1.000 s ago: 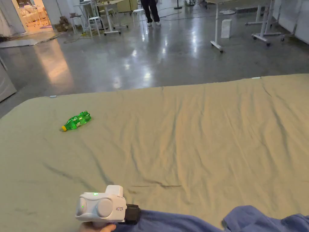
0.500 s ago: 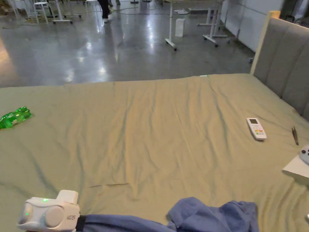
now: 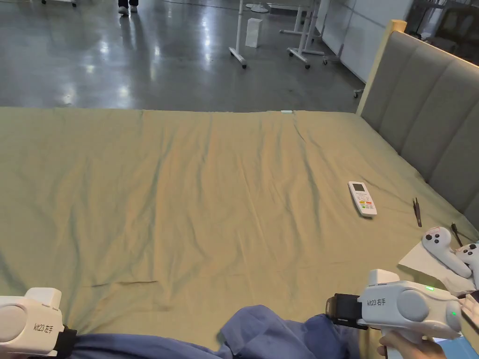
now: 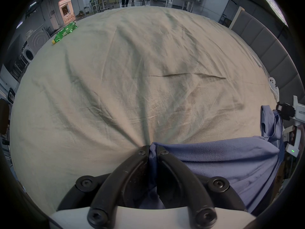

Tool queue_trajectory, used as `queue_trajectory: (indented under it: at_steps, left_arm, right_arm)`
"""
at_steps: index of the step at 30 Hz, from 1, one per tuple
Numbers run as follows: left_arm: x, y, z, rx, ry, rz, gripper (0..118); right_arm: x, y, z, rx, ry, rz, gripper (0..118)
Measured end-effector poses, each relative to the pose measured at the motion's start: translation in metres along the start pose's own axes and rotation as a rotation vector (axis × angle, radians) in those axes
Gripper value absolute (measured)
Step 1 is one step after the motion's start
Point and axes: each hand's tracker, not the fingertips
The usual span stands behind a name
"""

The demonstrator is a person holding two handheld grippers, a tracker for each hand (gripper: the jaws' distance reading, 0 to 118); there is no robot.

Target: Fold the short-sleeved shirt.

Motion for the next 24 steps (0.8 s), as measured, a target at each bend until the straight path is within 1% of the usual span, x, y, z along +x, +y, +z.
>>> queue_trajectory:
  at_steps: [1, 2, 3, 4, 5, 6, 7, 8, 9, 10, 11, 12, 13, 14, 15, 16, 20, 22, 24]
  left_arm:
    - [0.001, -0.002, -0.001, -0.004, 0.000, 0.000, 8]
    - [0.001, -0.002, 0.000, -0.007, 0.000, -0.001, 8]
    - [0.001, -0.002, 0.000, -0.010, 0.000, 0.001, 8]
    - [0.001, -0.002, -0.005, -0.010, 0.002, 0.001, 8]
    - [0.001, -0.002, -0.005, -0.009, 0.004, -0.002, 8]
    - [0.001, -0.003, -0.005, -0.007, 0.009, -0.007, 8]
    - [0.002, -0.004, -0.006, -0.006, 0.012, -0.012, 8]
    - [0.010, -0.009, 0.000, -0.002, 0.017, -0.017, 8]
    - [0.012, -0.012, 0.001, 0.005, 0.021, -0.022, 8]
    - [0.012, -0.016, 0.002, 0.031, 0.021, -0.035, 8]
    - [0.009, -0.020, 0.005, 0.047, 0.010, -0.033, 8]
    - [0.002, -0.015, 0.003, 0.068, -0.016, -0.007, 8]
    - [-0.004, -0.015, 0.009, 0.084, -0.045, 0.030, 8]
    - [-0.008, -0.017, 0.019, 0.112, -0.061, 0.074, 8]
    - [-0.010, -0.021, 0.032, 0.153, -0.074, 0.092, 8]
    - [-0.010, -0.026, 0.059, 0.211, -0.071, 0.096, 8]
    - [-0.019, -0.034, 0.129, 0.363, -0.131, 0.043, 8]
    - [-0.023, -0.038, 0.176, 0.469, -0.151, -0.001, 8]
    - [-0.021, -0.038, 0.218, 0.550, -0.128, -0.019, 8]
  right_arm:
    - [0.001, -0.002, -0.010, -0.012, -0.029, 0.002, 76]
    - [0.001, -0.002, -0.018, -0.034, -0.051, -0.001, 73]
    - [-0.001, -0.006, -0.019, -0.038, -0.051, -0.007, 70]
    - [-0.005, -0.008, -0.015, -0.016, -0.058, 0.008, 58]
    - [-0.008, -0.010, -0.010, 0.007, -0.071, 0.035, 58]
    - [-0.013, -0.012, -0.005, 0.014, -0.067, 0.072, 53]
    - [-0.018, -0.013, -0.001, 0.020, -0.087, 0.132, 44]
    - [-0.021, -0.015, 0.000, 0.021, -0.119, 0.185, 26]
    - [-0.021, -0.015, -0.002, 0.018, -0.131, 0.200, 17]
    - [-0.017, -0.015, -0.003, 0.019, -0.122, 0.175, 11]
    - [-0.011, -0.014, 0.000, 0.024, -0.103, 0.129, 8]
    - [-0.006, -0.014, 0.004, 0.028, -0.082, 0.065, 8]
    - [-0.002, -0.013, 0.010, 0.040, -0.068, 0.024, 7]
    - [0.000, -0.014, 0.020, 0.069, -0.062, 0.026, 7]
    - [0.000, -0.015, 0.032, 0.094, -0.058, 0.042, 7]
    - [0.001, -0.014, 0.047, 0.121, -0.050, 0.064, 7]
    - [0.002, -0.011, 0.112, 0.262, 0.000, 0.095, 7]
    - [-0.002, -0.011, 0.158, 0.348, 0.018, 0.098, 7]
    - [-0.004, -0.006, 0.194, 0.422, 0.023, 0.116, 7]
